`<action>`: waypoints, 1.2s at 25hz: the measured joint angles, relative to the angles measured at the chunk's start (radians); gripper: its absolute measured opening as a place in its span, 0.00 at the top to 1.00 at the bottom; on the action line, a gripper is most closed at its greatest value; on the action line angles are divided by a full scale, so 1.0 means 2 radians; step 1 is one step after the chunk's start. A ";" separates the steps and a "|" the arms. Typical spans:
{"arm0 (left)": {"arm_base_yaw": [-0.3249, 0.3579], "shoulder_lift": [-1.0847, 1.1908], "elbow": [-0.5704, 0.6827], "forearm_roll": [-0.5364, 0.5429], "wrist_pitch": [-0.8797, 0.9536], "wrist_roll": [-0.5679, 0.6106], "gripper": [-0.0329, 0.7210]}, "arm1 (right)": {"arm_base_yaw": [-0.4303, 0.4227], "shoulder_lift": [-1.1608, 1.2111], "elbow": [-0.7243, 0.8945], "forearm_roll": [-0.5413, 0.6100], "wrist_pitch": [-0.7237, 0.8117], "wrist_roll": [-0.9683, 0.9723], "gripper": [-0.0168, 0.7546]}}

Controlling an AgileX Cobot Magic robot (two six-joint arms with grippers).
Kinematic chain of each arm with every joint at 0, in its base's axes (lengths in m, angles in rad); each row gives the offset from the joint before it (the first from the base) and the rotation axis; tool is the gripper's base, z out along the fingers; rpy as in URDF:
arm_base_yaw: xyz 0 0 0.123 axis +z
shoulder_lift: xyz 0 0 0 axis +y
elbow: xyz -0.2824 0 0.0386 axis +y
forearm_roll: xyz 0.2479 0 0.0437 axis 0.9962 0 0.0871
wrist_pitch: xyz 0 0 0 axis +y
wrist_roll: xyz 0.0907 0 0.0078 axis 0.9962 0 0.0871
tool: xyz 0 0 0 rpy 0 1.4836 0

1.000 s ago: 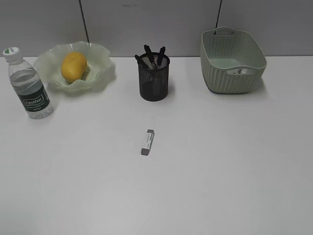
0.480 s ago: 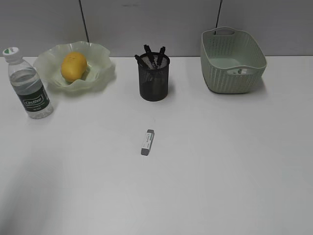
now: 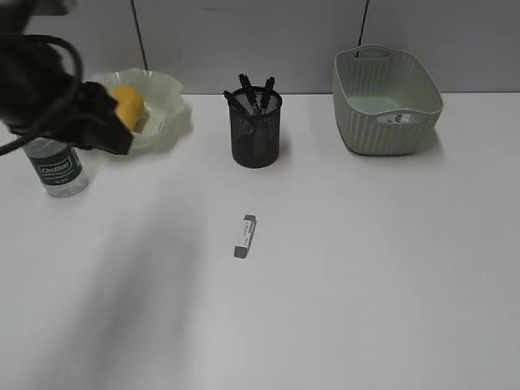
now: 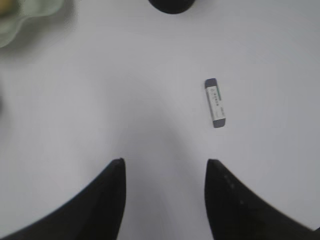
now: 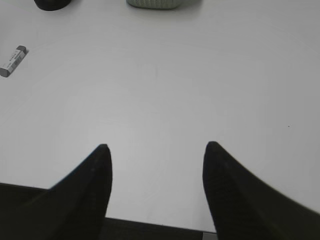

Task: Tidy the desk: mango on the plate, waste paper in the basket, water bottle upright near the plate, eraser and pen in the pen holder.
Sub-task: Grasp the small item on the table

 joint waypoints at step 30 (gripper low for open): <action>-0.131 0.457 -0.391 0.109 0.174 -0.211 0.40 | 0.000 0.000 0.001 0.000 0.000 0.000 0.38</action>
